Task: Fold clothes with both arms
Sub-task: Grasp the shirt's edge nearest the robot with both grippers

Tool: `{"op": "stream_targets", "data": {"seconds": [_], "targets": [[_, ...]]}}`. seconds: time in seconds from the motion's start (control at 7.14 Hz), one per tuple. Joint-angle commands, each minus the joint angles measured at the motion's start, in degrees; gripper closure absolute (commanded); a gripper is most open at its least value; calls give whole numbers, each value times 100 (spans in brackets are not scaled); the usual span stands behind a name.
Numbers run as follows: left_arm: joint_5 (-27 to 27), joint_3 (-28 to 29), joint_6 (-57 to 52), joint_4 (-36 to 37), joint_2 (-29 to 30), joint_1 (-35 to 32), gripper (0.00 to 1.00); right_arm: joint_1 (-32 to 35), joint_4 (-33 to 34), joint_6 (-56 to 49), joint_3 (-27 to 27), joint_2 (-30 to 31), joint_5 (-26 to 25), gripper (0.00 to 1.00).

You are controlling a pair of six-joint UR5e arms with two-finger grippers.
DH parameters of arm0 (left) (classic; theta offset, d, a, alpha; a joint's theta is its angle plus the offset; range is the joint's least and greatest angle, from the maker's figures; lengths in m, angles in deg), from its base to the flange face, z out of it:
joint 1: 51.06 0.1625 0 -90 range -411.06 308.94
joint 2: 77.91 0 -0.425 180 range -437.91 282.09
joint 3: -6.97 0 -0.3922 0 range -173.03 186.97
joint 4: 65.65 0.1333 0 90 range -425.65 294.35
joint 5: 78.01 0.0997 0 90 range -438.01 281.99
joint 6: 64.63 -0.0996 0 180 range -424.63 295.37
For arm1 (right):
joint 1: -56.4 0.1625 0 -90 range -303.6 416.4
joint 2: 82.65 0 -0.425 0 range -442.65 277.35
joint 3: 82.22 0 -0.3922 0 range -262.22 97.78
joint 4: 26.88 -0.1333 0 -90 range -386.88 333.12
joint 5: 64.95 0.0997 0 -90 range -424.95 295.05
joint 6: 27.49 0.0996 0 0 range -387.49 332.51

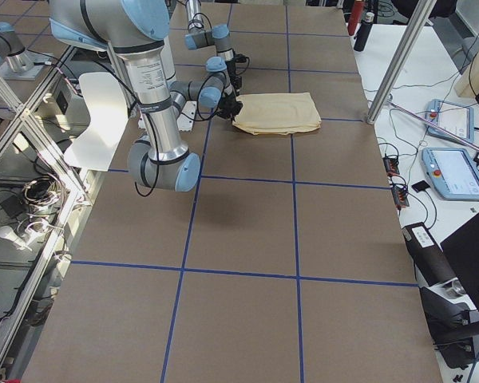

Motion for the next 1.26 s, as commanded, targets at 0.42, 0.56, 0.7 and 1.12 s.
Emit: {"op": "stream_targets", "data": {"seconds": [0.42, 0.56, 0.7, 1.12], "targets": [[229, -245, 276, 28, -13, 12, 100, 0, 0, 0, -9, 62, -19, 100], [220, -482, 276, 37, -135, 21, 100, 0, 0, 9, -96, 131, -37, 100], [203, -1076, 284, 64, -519, 134, 100, 9, 9, 52, -462, 341, -37, 100], [63, -2293, 424, 397, -1016, 205, 100, -184, 331, 667, -1613, 633, -28, 100]]}}
